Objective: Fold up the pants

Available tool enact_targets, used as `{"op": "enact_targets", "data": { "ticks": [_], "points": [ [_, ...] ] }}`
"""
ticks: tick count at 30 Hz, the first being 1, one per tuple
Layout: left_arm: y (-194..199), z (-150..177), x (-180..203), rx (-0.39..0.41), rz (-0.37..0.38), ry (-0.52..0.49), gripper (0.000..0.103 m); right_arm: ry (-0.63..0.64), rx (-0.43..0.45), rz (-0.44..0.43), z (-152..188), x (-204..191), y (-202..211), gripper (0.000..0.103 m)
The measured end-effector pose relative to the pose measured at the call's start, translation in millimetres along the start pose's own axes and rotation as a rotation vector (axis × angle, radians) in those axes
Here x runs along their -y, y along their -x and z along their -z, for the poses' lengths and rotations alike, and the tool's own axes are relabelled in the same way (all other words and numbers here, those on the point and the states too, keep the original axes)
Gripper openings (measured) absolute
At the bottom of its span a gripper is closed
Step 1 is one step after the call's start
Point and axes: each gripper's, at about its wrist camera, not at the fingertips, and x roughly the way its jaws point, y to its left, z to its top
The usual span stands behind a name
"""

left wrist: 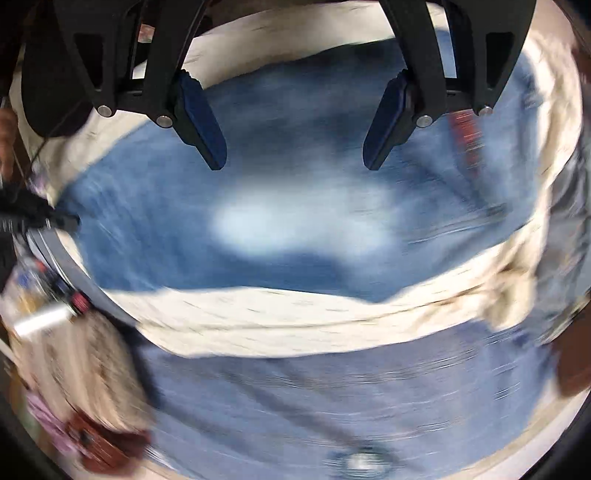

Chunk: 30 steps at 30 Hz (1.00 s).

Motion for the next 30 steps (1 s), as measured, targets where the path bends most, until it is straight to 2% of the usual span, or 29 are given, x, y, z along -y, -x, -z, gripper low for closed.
{"op": "enact_targets", "data": {
  "ticks": [3, 5, 7, 10, 13, 17, 20, 25, 30],
  "points": [
    [22, 8, -42, 0.06, -0.088, 0.079, 0.077, 0.004, -0.024, -0.004, 8, -14, -21, 0.007],
    [29, 12, -71, 0.084, -0.147, 0.132, 0.078, -0.007, -0.056, 0.026, 11, -19, -36, 0.007],
    [25, 18, -92, 0.052, -0.19, 0.181, 0.081, -0.017, -0.083, 0.081, 12, -21, -45, 0.007],
    [-10, 34, -124, -0.116, -0.262, 0.24, 0.085, -0.069, -0.159, 0.144, 11, -11, -62, 0.008],
    [-12, 43, -138, -0.082, -0.213, 0.318, 0.09, -0.119, -0.177, 0.124, 7, -2, -64, 0.005],
    [-6, 36, -131, -0.074, -0.219, 0.3, 0.09, -0.102, -0.169, 0.119, 7, -4, -59, 0.005],
    [11, 30, -124, -0.026, -0.189, 0.31, 0.09, -0.068, -0.11, 0.119, 5, -6, -42, 0.006],
    [35, 10, -99, 0.062, -0.156, 0.25, 0.09, -0.051, -0.003, 0.103, -5, 5, -1, 0.007],
    [29, 1, -76, 0.029, -0.108, 0.187, 0.09, -0.089, 0.045, 0.156, -8, 32, 31, 0.007]
  ]
}}
